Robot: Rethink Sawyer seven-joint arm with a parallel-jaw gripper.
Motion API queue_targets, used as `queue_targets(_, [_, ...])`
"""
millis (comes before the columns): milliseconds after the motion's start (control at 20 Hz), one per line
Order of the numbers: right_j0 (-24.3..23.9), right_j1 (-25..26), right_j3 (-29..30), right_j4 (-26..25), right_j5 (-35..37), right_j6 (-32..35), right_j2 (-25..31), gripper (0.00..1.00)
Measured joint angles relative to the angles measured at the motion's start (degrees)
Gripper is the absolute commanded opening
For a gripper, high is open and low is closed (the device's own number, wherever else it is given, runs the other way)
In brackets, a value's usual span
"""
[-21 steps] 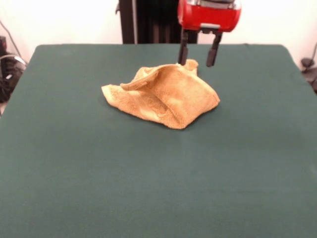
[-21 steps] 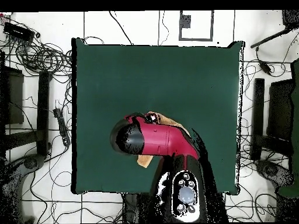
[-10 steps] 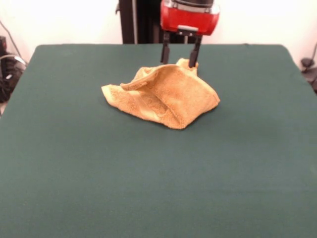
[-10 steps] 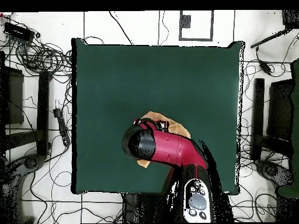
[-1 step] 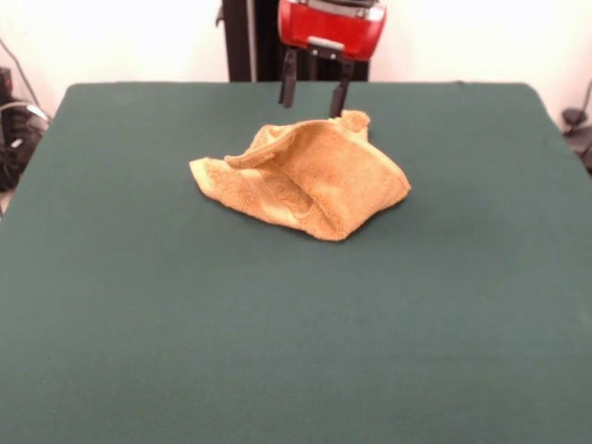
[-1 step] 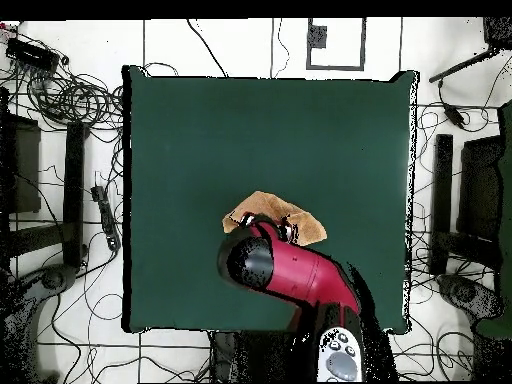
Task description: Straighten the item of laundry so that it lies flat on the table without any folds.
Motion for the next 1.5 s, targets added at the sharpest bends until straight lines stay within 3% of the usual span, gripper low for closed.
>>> queue_targets(550, [0.14,3.19,4.20,5.00,-9.17,6.82,-1.04,1.00])
queue_targets(1500, [1.25,7.16,4.26,7.33,-13.87,8.84,-1.02,1.00])
